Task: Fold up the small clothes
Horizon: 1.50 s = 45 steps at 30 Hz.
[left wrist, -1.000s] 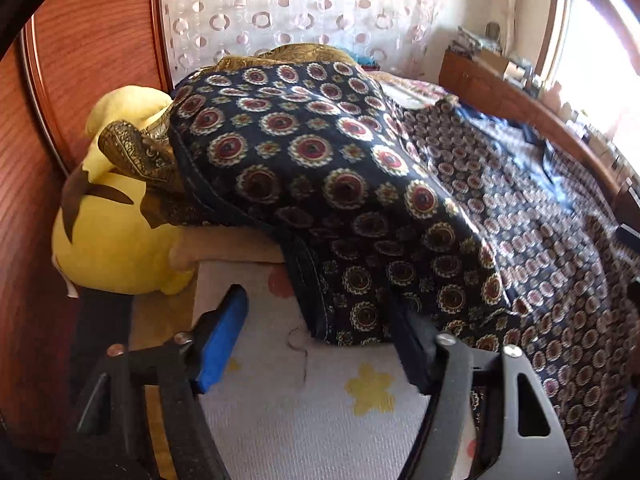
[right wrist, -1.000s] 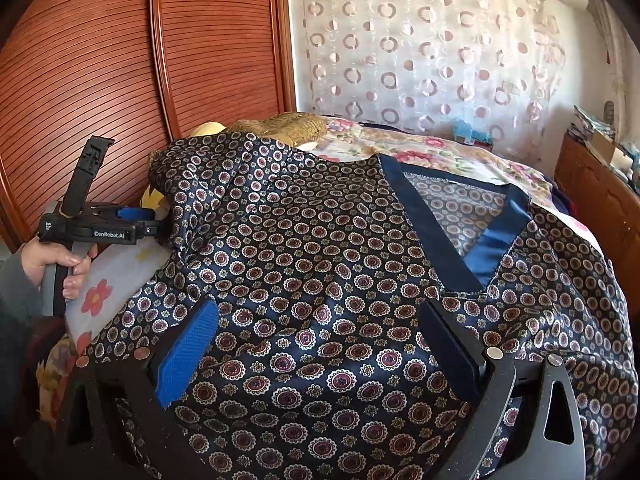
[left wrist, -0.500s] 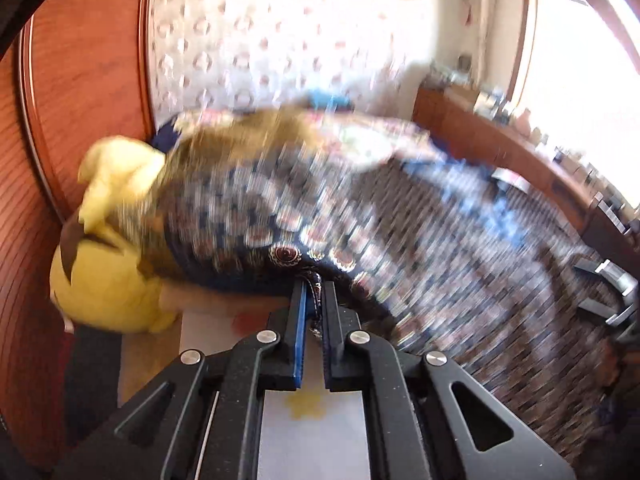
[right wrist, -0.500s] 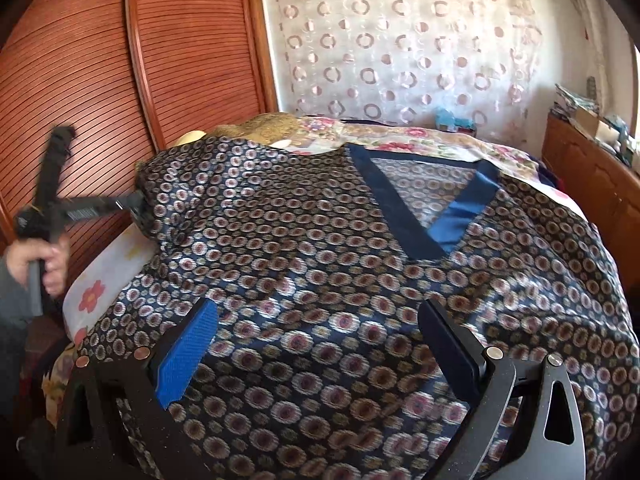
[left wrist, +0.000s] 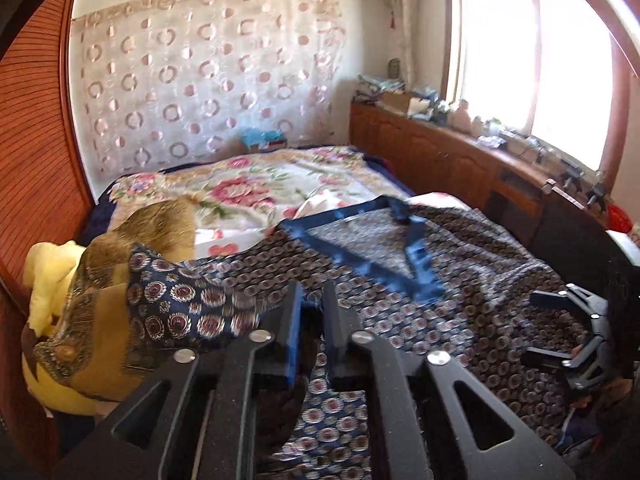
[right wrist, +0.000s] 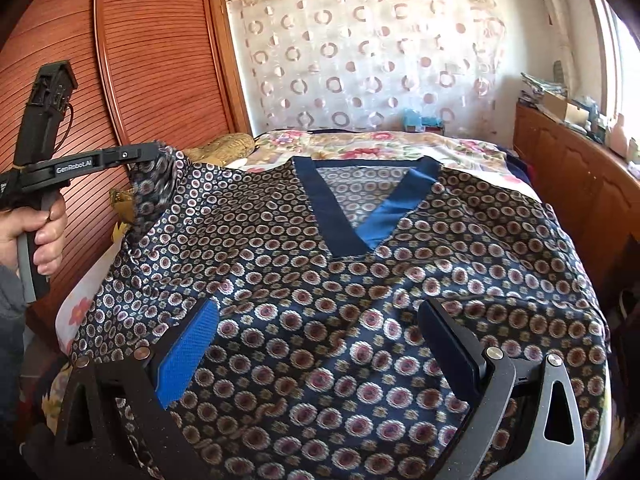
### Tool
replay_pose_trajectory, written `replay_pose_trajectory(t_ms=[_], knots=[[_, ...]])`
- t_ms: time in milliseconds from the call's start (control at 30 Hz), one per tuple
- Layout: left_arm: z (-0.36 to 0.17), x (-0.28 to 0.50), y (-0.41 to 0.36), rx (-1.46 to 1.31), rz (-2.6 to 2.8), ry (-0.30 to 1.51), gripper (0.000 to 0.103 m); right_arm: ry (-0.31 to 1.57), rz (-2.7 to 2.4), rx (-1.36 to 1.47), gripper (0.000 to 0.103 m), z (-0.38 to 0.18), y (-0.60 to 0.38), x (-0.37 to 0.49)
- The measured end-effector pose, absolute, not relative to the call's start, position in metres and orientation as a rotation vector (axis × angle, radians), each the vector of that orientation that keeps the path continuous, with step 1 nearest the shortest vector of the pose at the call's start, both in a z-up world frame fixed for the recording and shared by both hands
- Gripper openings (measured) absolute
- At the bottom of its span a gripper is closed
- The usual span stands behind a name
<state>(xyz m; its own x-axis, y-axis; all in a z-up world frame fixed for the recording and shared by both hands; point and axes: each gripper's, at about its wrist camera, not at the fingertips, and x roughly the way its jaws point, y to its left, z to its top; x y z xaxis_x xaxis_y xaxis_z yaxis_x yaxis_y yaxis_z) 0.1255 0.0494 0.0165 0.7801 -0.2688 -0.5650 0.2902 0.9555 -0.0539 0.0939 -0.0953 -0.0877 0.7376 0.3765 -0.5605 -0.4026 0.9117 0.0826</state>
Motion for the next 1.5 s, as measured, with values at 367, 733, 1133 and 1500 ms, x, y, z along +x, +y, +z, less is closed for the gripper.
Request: replay_pose_trajectory(t_ms=[367, 733, 1133, 1500], knots=[[0.036, 0.08, 0.084, 0.005, -0.206, 0.513, 0.073, 0.602, 0.466, -0.087, 0.1, -0.074, -0.078, 0.1], [0.015, 0.04, 0.135, -0.09, -0.039, 0.452, 0.082, 0.591, 0.649, -0.206, 0.084, -0.061, -0.002, 0.143], [-0.004, 0.027, 0.154, -0.106, 0.019, 0.479, 0.082, 0.651, 0.755, -0.322, 0.084, -0.096, 0.097, 0.207], [-0.02, 0.033, 0.153, -0.108, 0.005, 0.522, 0.082, 0.761, 0.709, -0.481, 0.084, -0.122, 0.138, 0.252]])
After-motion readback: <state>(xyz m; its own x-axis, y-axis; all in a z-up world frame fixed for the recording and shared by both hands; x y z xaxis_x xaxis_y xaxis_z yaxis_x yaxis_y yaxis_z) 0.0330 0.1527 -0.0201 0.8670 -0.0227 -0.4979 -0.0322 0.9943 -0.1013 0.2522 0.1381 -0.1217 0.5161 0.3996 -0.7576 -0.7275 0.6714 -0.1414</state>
